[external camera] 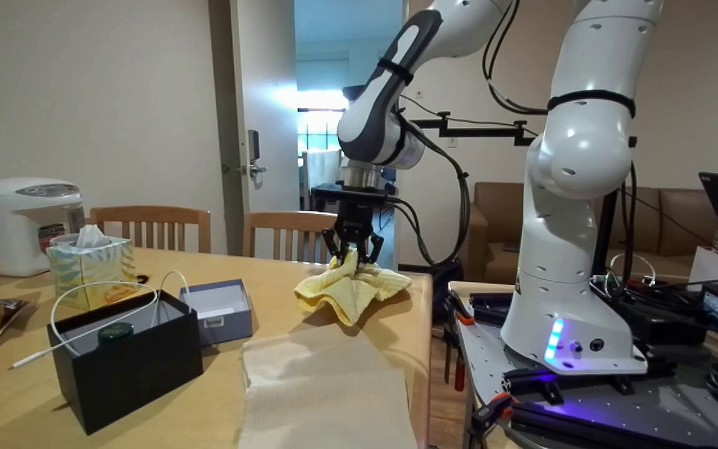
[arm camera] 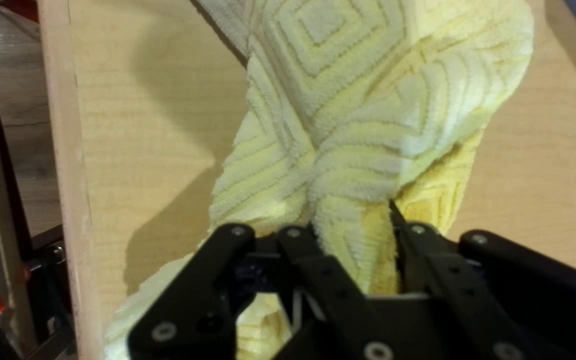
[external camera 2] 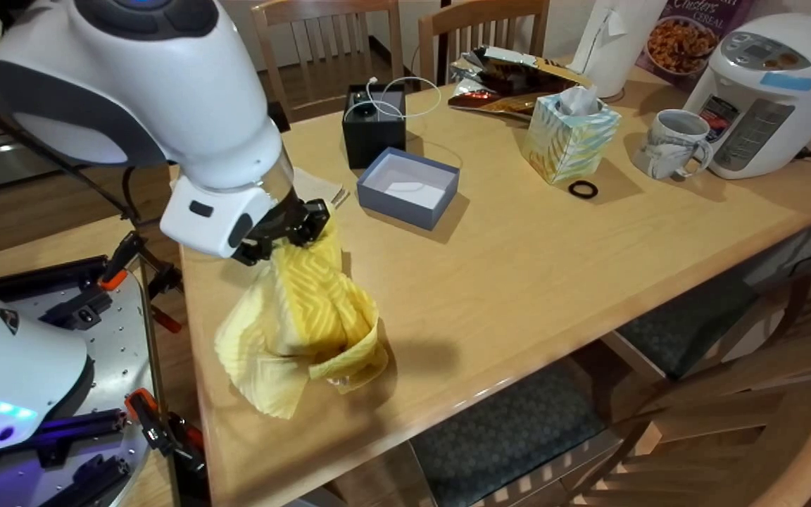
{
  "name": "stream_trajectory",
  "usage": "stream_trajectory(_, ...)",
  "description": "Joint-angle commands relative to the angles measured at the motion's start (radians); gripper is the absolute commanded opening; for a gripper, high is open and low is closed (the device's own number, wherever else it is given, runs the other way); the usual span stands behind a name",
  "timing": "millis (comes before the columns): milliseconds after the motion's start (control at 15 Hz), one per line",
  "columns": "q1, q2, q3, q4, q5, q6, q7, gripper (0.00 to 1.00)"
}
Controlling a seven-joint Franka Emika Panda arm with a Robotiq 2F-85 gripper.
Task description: Use the yellow towel to wipe the tabletop
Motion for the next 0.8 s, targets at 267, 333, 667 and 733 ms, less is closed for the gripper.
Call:
stream_trajectory(267,0.019,0.201,-0.044,0.058,0.072,-0.061,-0.024,0.08)
stream_trajectory(333,0.015,0.231,-0.047,0.068,0.093,-0.060,-0.034,0.09)
stream_trajectory(667,0.001,0.298,-0.092,0.102,0.041,-0.057,0.056,0.08)
stream_trajectory(733,0.000,0.302,-0.104,0.107,0.030,-0.059,0.070,0.08)
